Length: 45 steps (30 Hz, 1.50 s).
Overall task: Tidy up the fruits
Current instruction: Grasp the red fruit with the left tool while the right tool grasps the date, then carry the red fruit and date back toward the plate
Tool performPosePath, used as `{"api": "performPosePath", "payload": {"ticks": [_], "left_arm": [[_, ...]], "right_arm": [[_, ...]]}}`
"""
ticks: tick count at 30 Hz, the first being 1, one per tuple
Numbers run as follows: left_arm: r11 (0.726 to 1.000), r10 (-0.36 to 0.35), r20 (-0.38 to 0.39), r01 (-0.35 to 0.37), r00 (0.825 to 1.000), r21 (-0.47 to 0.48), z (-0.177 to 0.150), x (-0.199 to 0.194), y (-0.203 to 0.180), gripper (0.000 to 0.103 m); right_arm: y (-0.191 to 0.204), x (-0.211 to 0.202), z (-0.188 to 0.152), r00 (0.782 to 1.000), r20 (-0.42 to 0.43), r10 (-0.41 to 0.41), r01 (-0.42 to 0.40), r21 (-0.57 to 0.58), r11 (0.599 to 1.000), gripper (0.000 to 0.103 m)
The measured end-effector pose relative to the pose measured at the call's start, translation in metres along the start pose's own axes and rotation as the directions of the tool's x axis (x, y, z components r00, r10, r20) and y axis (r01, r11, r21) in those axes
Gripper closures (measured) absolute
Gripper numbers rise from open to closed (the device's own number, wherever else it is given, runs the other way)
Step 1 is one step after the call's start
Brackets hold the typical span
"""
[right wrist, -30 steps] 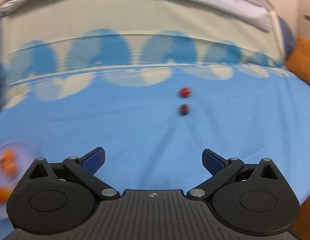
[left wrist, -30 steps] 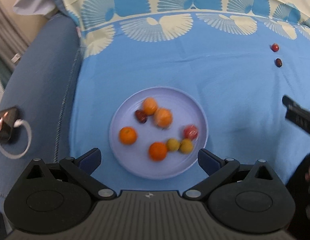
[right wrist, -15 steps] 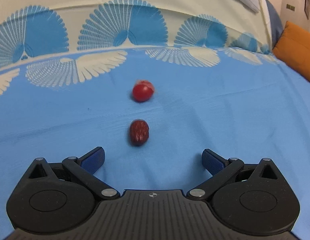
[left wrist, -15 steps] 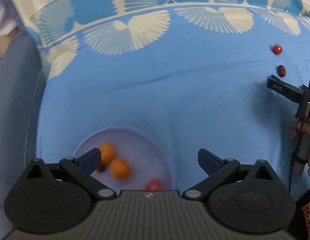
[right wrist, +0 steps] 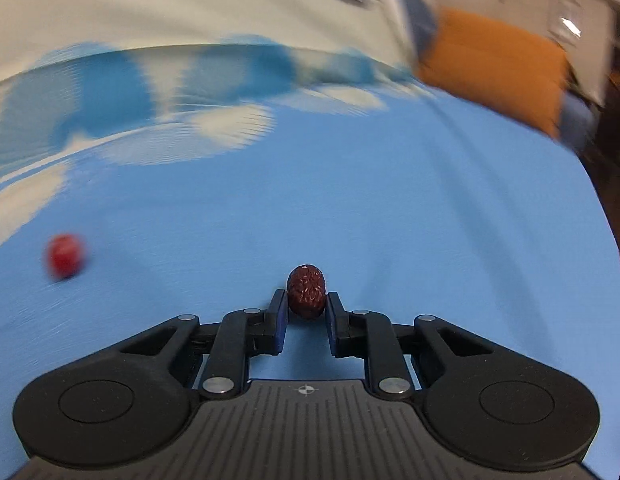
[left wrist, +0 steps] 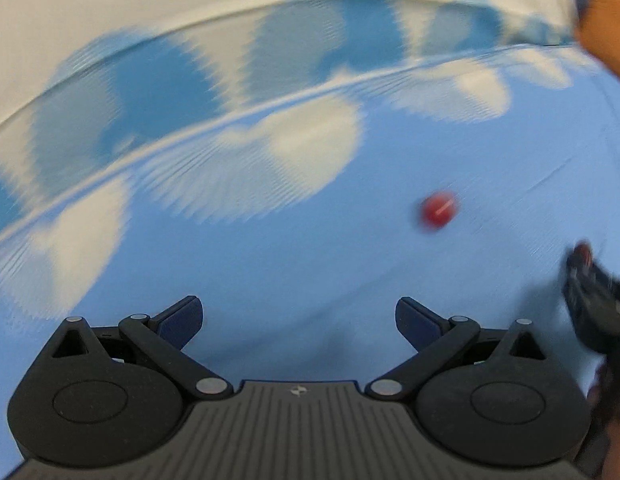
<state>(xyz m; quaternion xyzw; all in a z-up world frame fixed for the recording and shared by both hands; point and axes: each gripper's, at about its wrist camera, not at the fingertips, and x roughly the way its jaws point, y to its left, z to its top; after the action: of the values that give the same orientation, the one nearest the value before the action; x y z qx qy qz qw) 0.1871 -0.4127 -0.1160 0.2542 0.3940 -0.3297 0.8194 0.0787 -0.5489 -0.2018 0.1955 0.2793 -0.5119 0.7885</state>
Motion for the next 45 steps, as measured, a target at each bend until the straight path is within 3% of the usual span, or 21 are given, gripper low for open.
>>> {"api": "performPosePath", "payload": {"ticks": [5,7,9,12,13,15,16,17,19,22,27,32,35,40,42,45], "left_arm": [[0.978,-0.157,-0.003,0.156,0.988,0.137,0.037,0.055,-0.048,0.0],[0.971,-0.172,-0.014,0.172,0.985,0.163,0.045,0.07,-0.06,0.0],[0.968,-0.173,-0.01,0.172,0.985,0.183,0.05,0.081,-0.069,0.0],[0.964,-0.185,-0.03,0.187,0.982,0.19,0.055,0.089,-0.079,0.002],[0.963,-0.195,-0.039,0.199,0.98,0.18,0.056,0.091,-0.079,0.007],[0.962,-0.204,-0.062,0.212,0.977,0.171,0.055,0.096,-0.08,0.046],[0.962,-0.203,-0.047,0.208,0.978,0.176,0.053,0.095,-0.079,0.05],[0.96,-0.213,-0.027,0.214,0.977,0.181,0.051,0.089,-0.076,0.075],[0.961,-0.23,-0.019,0.23,0.973,0.156,0.051,0.08,-0.068,0.074],[0.968,-0.231,0.035,0.226,0.972,0.112,0.048,0.06,-0.053,0.074],[0.985,-0.164,0.082,0.158,0.983,0.076,0.031,0.004,-0.024,0.074],[0.999,-0.049,0.112,0.047,0.993,0.018,-0.008,-0.084,0.025,0.074],[0.999,0.027,0.187,-0.031,0.982,0.019,-0.039,-0.148,0.054,0.074],[0.992,0.125,0.275,-0.13,0.953,0.0,-0.097,-0.241,0.09,0.074],[0.988,0.154,0.275,-0.153,0.949,-0.027,-0.121,-0.272,0.101,0.074],[0.983,0.181,0.226,-0.167,0.957,-0.081,-0.159,-0.307,0.115,0.074]], "right_arm": [[0.001,0.005,-0.001,0.999,0.008,-0.036,0.036,-0.017,0.999,0.077],[-0.001,0.009,0.0,0.999,0.011,-0.036,0.035,0.007,0.999,0.074],[-0.006,0.011,0.001,0.998,0.015,-0.056,0.056,0.03,0.998,0.058],[-0.008,0.013,0.001,0.998,0.016,-0.059,0.058,0.059,0.997,0.057],[-0.008,0.013,0.0,0.998,0.018,-0.058,0.057,0.057,0.997,0.059],[-0.008,0.011,0.0,1.0,0.02,-0.021,0.02,0.062,0.998,0.08],[-0.008,0.009,0.0,1.0,0.023,-0.005,0.004,0.065,0.998,0.081],[-0.008,0.007,0.0,1.0,0.029,-0.006,0.004,0.075,0.997,0.081],[-0.012,0.003,0.001,0.998,0.057,0.003,-0.01,0.108,0.994,0.081],[-0.012,-0.004,0.002,0.994,0.105,0.013,-0.025,0.113,0.993,0.081],[-0.007,-0.009,0.001,0.99,0.132,0.039,-0.049,0.073,0.996,0.081],[0.0,-0.029,-0.006,0.987,0.154,0.034,-0.036,0.013,0.999,0.081],[0.003,-0.066,0.0,0.977,0.199,0.072,-0.072,-0.008,0.997,0.081],[-0.007,-0.169,0.006,0.929,0.27,0.253,-0.247,-0.056,0.967,0.081],[-0.014,-0.212,0.0,0.895,0.239,0.377,-0.36,-0.114,0.926,0.081],[-0.021,-0.266,-0.014,0.837,0.164,0.523,-0.491,-0.2,0.848,0.081]]}}
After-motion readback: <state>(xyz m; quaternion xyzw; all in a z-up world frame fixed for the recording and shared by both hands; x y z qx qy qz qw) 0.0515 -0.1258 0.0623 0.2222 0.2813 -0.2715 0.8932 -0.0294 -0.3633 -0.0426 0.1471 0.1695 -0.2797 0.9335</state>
